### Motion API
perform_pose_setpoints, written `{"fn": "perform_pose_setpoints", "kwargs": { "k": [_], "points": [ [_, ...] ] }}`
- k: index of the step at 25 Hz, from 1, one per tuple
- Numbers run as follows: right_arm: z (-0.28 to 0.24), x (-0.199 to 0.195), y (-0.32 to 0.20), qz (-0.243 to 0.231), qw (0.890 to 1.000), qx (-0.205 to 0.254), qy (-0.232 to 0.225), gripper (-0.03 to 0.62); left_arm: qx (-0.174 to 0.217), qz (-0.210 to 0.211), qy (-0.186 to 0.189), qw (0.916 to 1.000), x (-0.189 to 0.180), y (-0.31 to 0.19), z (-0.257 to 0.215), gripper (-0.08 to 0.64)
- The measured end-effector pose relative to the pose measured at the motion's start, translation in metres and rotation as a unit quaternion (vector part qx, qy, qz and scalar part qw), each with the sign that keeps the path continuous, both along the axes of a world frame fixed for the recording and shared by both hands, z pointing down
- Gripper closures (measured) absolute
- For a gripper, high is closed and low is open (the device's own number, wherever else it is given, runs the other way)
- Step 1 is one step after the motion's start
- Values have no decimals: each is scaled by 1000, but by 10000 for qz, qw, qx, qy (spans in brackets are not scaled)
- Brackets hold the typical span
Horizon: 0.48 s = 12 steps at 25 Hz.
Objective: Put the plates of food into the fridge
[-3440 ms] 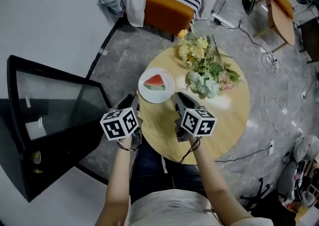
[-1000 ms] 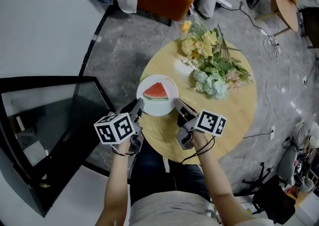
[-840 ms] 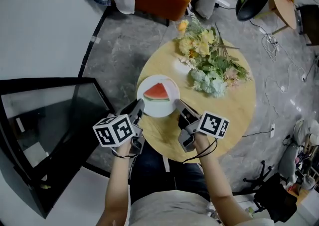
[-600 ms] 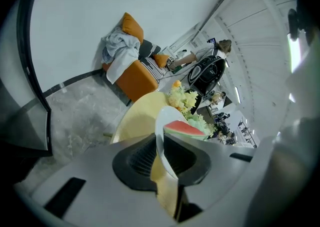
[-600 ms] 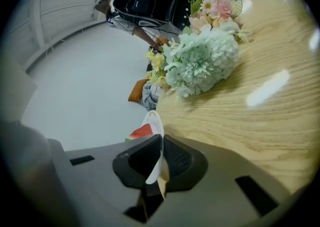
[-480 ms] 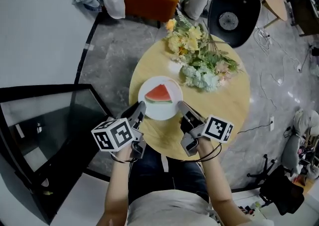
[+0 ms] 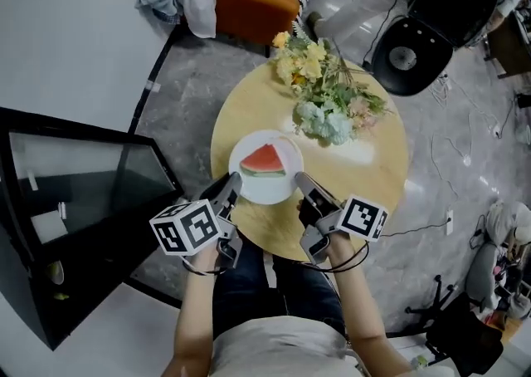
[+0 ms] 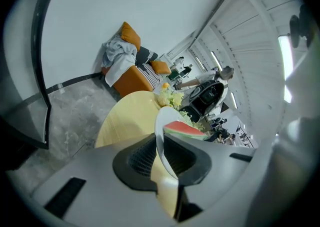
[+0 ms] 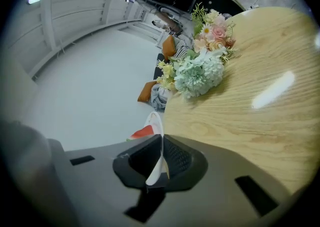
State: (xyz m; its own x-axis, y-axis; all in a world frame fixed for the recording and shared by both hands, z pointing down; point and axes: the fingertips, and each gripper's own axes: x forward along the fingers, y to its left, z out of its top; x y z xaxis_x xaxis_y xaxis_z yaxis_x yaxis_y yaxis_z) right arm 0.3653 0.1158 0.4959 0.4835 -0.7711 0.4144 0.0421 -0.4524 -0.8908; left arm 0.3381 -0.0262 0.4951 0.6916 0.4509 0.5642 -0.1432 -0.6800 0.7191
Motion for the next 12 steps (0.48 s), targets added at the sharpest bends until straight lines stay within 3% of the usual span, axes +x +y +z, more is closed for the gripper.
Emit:
{"fn": "perform_pose_setpoints", "kwargs": {
  "k": [6,12],
  "points": [
    [-10,-32,1,-824,9966,33,94,567,45,-928,111,9956,-58,7,-10,508],
    [-10,-83,-13,-1560,9877,87,95,568,-26,-1774,84,9841,-130,3,-7,508]
  ]
}}
